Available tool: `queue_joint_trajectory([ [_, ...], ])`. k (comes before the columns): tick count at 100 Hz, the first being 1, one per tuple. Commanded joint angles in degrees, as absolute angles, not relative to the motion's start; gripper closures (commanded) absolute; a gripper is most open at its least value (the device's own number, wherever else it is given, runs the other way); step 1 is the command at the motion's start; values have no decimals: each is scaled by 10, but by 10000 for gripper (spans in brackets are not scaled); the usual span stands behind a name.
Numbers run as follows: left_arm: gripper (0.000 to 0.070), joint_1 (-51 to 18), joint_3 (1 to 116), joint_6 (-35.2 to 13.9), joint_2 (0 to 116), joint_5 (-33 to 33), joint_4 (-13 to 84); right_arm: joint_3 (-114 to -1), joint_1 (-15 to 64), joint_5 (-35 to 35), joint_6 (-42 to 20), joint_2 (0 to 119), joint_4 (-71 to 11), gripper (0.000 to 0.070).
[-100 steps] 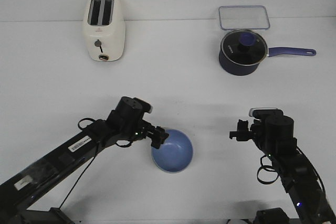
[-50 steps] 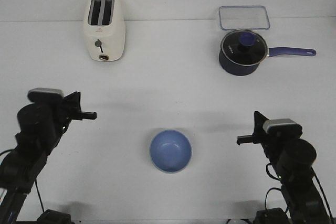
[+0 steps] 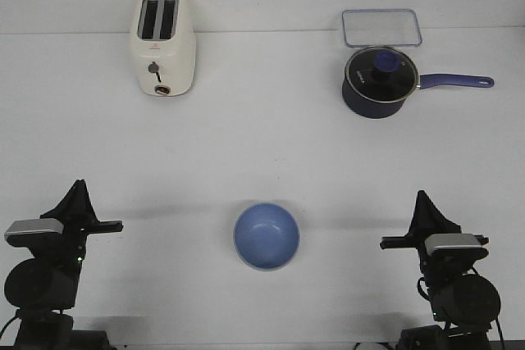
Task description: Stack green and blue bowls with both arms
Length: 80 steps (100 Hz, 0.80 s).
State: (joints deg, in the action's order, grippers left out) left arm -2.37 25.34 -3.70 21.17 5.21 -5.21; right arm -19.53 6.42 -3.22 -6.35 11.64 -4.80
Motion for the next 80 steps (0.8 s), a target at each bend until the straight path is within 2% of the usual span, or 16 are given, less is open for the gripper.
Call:
queue_joint_trajectory([
  [1,685,-23,262,-39,207,51,-61,-199,66,-30,-61,116,-42,700],
  [54,686,-23,262,-39,203,51,-61,-199,66,-30,-61,116,-30,700],
  [61,685,-23,258,-17,194,52,-60,-199,66,-30,-61,116,-30,700],
  [80,685,-11,173,-2,132,39,-61,-199,66,-30,-61,116,-30,700],
])
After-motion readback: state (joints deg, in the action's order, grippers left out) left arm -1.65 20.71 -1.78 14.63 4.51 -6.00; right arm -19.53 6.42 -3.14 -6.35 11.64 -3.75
